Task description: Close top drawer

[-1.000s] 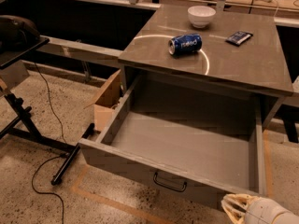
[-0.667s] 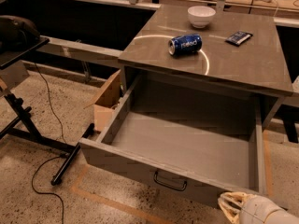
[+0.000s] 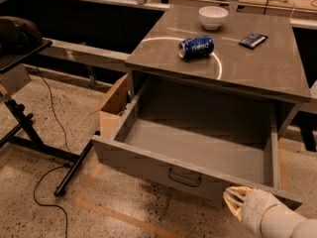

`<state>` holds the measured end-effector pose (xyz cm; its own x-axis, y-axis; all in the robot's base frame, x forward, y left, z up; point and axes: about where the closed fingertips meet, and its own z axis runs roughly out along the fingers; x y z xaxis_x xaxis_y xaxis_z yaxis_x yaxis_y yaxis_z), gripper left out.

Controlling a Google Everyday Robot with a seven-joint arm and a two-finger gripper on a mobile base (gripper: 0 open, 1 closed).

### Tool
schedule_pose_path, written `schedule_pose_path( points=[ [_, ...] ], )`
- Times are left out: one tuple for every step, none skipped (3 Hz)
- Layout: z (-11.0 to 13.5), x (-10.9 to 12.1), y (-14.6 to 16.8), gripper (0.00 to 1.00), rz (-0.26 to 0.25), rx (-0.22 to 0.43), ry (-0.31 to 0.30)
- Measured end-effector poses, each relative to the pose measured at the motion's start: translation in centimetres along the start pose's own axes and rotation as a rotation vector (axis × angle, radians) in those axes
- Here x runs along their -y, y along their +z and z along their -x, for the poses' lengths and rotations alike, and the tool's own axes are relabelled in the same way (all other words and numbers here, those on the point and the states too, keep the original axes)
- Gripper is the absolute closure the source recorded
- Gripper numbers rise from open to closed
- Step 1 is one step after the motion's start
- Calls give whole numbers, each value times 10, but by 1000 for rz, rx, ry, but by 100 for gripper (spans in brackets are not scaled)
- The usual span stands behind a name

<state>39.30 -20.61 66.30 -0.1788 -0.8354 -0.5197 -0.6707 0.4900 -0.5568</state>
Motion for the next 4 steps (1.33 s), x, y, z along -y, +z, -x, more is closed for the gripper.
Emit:
schedule_pose_path(
  points=[
    [9,25,26,100,-67,2,-8],
    [18,49,52,100,-115,3,-24],
    [25,71,78,100,-140,8,-42],
    [24,92,101,100,-147,8,-42]
  ],
)
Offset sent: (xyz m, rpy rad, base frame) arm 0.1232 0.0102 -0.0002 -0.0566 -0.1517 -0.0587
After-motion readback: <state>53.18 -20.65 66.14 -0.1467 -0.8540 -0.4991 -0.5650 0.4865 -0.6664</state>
